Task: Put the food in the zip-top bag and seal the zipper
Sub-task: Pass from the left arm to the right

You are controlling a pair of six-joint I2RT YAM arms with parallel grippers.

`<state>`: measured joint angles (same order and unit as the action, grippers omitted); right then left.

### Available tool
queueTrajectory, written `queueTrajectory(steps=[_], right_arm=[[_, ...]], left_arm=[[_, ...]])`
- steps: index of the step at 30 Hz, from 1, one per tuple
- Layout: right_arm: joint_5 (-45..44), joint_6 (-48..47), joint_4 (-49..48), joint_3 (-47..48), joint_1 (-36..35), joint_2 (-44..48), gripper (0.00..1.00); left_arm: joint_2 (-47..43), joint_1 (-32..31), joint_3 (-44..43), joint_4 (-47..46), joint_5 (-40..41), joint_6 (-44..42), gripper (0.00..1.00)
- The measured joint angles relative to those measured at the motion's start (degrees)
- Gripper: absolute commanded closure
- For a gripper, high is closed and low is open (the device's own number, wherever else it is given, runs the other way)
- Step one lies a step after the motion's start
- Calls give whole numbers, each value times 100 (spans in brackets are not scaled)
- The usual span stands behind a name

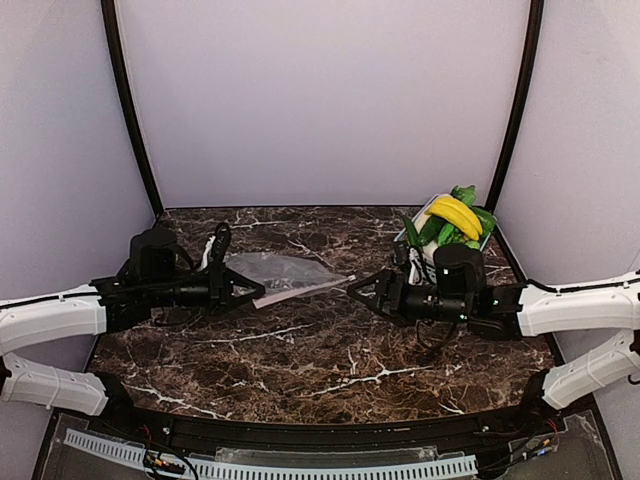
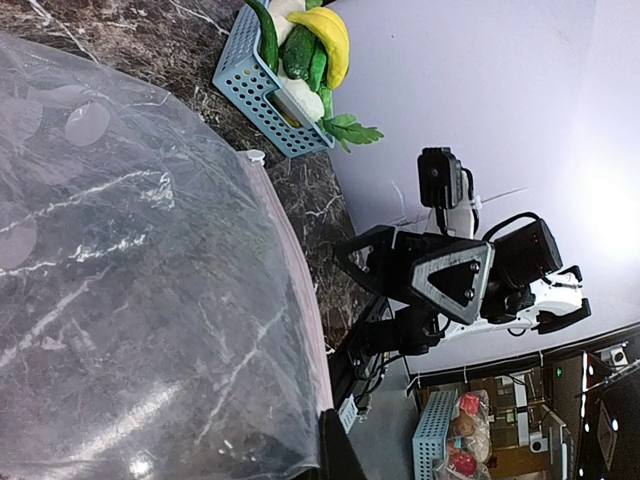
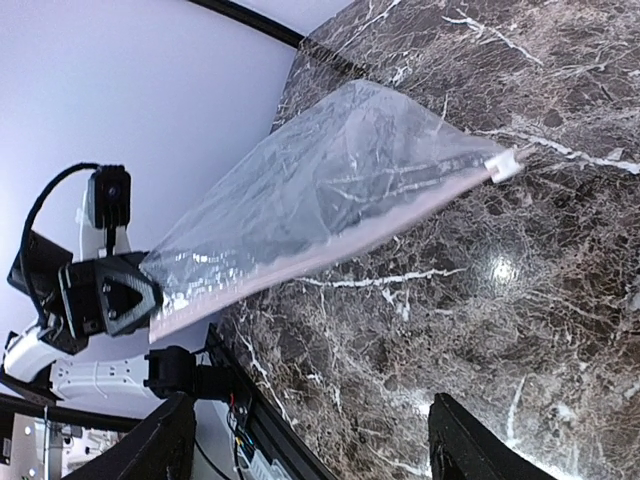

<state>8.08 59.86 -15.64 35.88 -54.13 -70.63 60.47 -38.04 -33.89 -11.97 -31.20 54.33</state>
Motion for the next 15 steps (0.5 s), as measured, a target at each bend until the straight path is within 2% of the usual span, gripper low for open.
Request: queueTrajectory(steps=[9, 15], right_arm=[[-63, 262, -433, 636, 0, -905, 29], [-63, 566, -695, 610, 0, -1091, 30]], left_arm=[[334, -605, -72, -297, 37, -13, 99], [442, -726, -76, -514, 151, -4, 99]])
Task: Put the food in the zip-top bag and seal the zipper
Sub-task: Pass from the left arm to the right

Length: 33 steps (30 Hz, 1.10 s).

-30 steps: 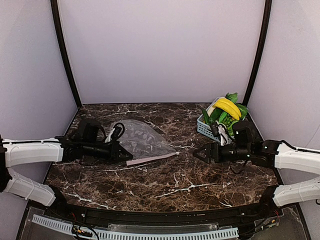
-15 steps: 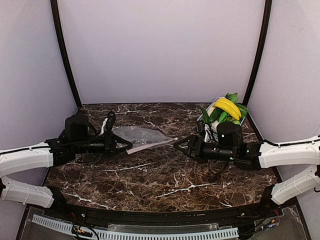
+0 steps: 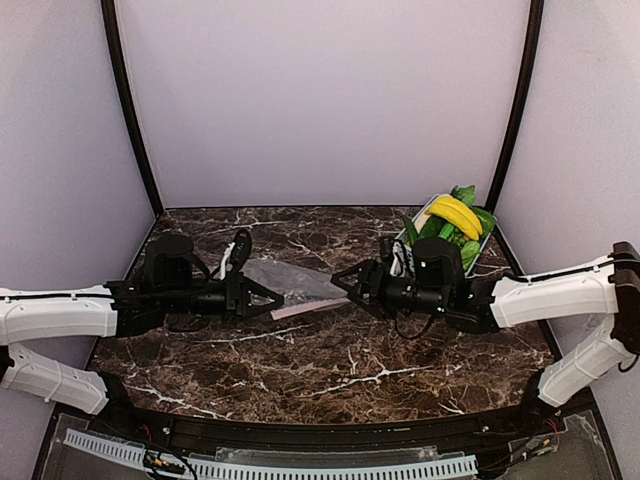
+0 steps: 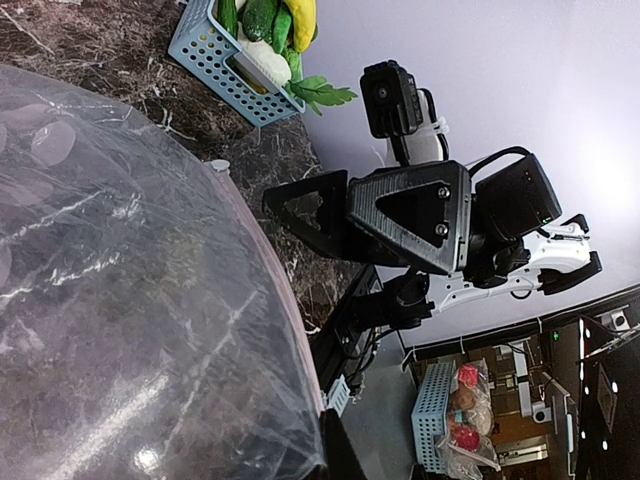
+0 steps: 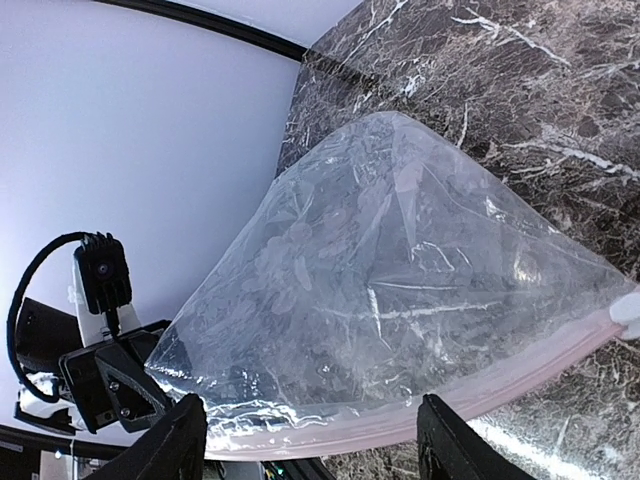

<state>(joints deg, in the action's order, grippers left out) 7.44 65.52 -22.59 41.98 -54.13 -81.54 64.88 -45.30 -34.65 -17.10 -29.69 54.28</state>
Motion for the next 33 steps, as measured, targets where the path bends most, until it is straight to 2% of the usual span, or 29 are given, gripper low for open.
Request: queueTrajectory(steps=[12, 22, 28, 33], right_arm=[[-173, 409, -140, -549, -31, 264, 27], [-81, 490, -426, -256, 17, -291, 29], [-15, 557, -570, -142, 105, -426, 57], [7, 531, -616, -90, 146, -437, 74]], left_arm=[[31, -13, 0, -361, 341, 39, 99], [96, -208, -2, -551, 26, -31, 99], [-48, -251, -4, -442, -101, -227, 99], [-188, -262, -13, -195, -166, -459, 99]])
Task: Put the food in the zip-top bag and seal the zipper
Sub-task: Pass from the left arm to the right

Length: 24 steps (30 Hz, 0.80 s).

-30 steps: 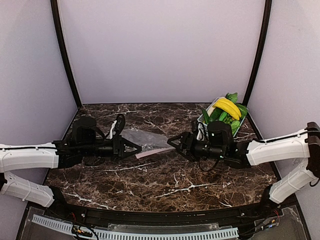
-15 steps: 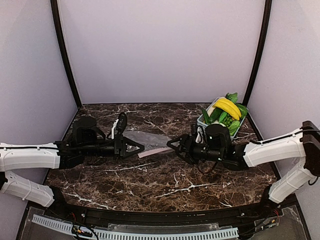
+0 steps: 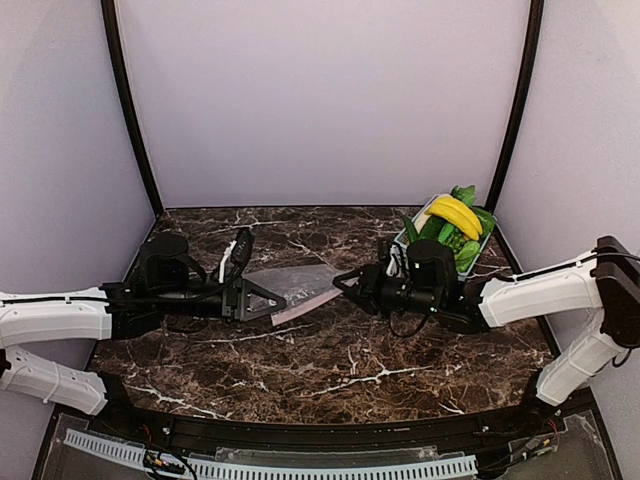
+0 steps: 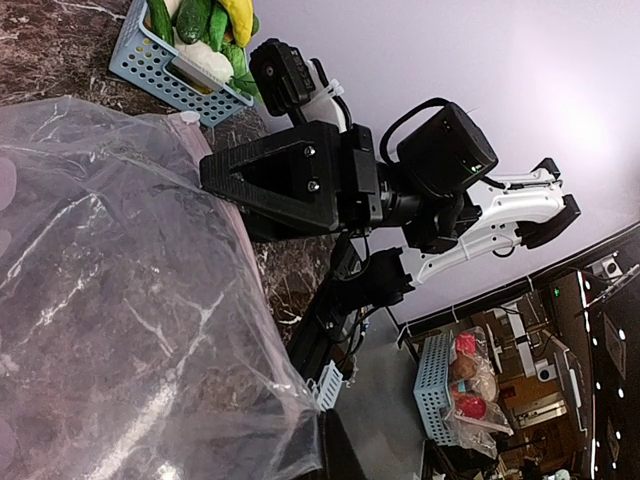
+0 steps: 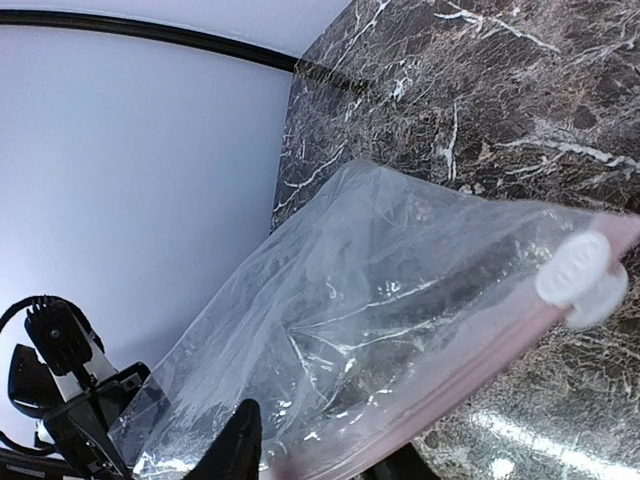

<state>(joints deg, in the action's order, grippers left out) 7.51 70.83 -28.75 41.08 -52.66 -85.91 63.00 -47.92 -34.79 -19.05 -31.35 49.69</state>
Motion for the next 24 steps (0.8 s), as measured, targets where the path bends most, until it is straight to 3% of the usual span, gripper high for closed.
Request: queueTrajectory(steps=[5, 7, 8, 9, 10, 12, 15, 19, 24], right_arm=[[-2, -50, -39, 48, 31, 2, 94], [-7, -105, -37, 48, 37, 24, 100], [-17, -122, -33, 48, 42, 57, 100], [-50, -179, -28, 48, 44, 103, 100], [-116, -227, -22, 42, 48, 173, 100], [-254, -337, 7, -15, 57, 402, 100], [-549, -621, 249, -109, 90, 890, 100], [-984, -1270, 896, -68, 133, 1528, 100], [-1287, -2409, 1788, 164, 181, 2085, 100]], left_arm=[[-28, -37, -42, 260, -109, -208, 98], [-28, -61, -83, 350, -133, -289, 87], [-28, -68, -98, 385, -142, -339, 74], [-28, -74, -120, 455, -146, -382, 68], [-28, -81, -162, 581, -118, -437, 52], [-31, -85, -310, 1014, 17, -627, 35], [-44, -87, -713, 1941, 439, -973, 17], [-46, 111, -1414, 3088, 859, -1381, 8], [55, 627, -2122, 4013, 986, -1897, 5]])
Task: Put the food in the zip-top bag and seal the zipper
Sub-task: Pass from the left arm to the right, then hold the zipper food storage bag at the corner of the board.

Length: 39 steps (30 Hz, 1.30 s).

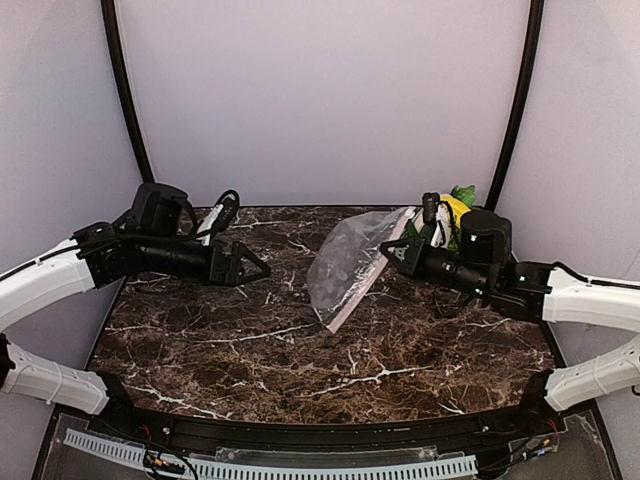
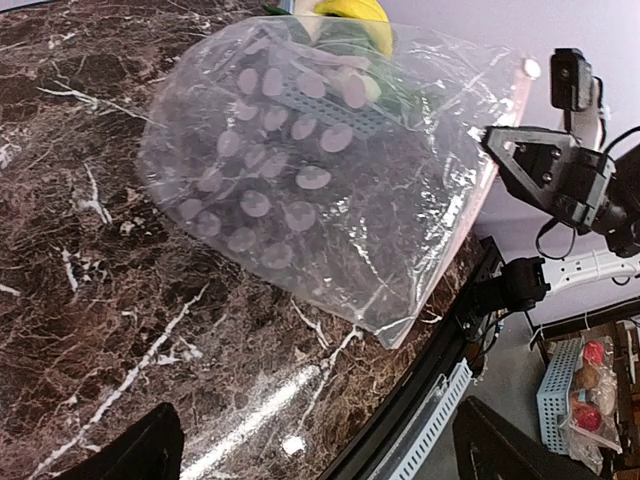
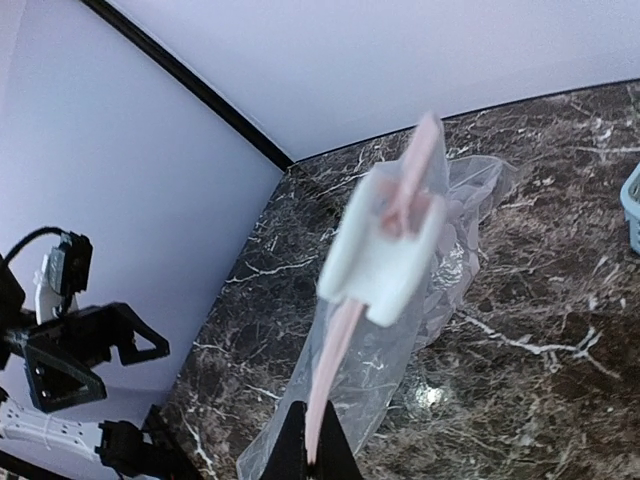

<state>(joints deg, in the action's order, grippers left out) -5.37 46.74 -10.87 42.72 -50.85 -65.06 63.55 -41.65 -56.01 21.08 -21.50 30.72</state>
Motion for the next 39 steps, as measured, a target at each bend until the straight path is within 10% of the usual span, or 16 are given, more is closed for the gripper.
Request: queueTrajectory(steps=[15, 28, 39], right_arm=[[1781, -2522, 2404, 1545, 35, 369, 100], [4546, -3067, 2981, 2730, -518, -662, 100], [5818, -3056, 2894, 2778, -535, -1189, 100]], left_arm=[[1672, 551, -2682, 1270, 149, -2028, 4], [1261, 544, -1049, -1532, -3182, -2422, 1], [1019, 444, -514, -3016, -4074, -1757, 2]])
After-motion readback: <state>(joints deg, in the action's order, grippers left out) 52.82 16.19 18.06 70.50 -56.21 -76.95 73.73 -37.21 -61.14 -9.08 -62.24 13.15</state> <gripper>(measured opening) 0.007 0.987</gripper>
